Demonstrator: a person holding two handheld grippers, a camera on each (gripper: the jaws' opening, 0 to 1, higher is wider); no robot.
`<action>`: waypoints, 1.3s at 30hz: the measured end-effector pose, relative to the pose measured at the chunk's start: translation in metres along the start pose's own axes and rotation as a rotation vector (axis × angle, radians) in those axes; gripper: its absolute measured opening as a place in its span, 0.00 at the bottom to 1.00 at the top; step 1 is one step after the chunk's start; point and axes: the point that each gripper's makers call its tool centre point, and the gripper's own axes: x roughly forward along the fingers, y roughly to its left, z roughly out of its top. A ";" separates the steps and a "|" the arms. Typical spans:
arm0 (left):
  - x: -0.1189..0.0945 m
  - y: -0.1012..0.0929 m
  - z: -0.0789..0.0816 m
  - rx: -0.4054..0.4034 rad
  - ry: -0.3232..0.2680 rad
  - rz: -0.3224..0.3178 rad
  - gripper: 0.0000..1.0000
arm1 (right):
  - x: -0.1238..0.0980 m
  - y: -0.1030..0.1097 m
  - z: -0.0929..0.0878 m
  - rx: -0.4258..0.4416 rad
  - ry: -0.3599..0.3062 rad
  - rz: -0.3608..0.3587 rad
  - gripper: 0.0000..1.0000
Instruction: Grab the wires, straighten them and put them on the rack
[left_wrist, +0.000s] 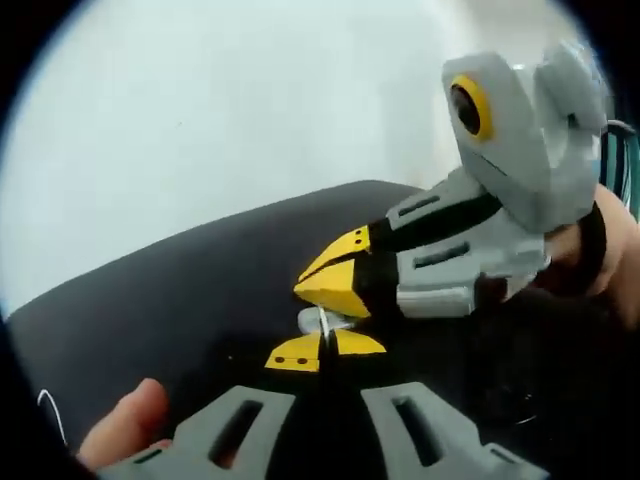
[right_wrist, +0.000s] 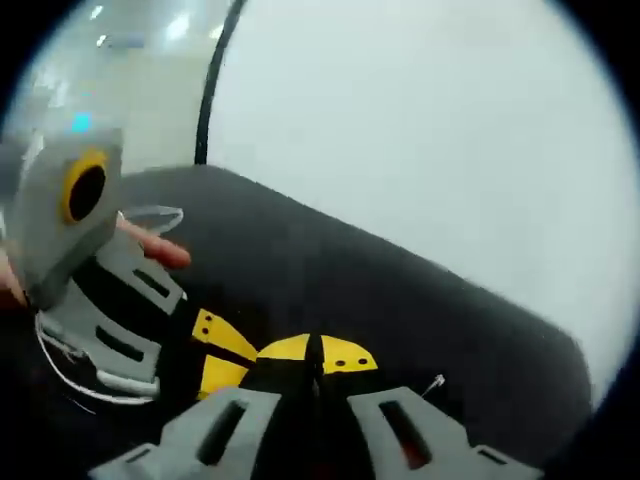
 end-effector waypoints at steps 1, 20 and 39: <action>0.000 0.000 0.000 -0.008 -0.001 -0.003 0.00 | -0.007 -0.003 0.009 0.047 -0.015 -0.004 0.01; 0.003 0.002 0.001 -0.032 -0.011 0.010 0.00 | 0.004 0.014 -0.008 0.039 0.048 0.095 0.00; 0.000 0.003 0.001 -0.034 -0.026 0.012 0.00 | -0.002 0.013 -0.022 0.137 0.076 0.092 0.00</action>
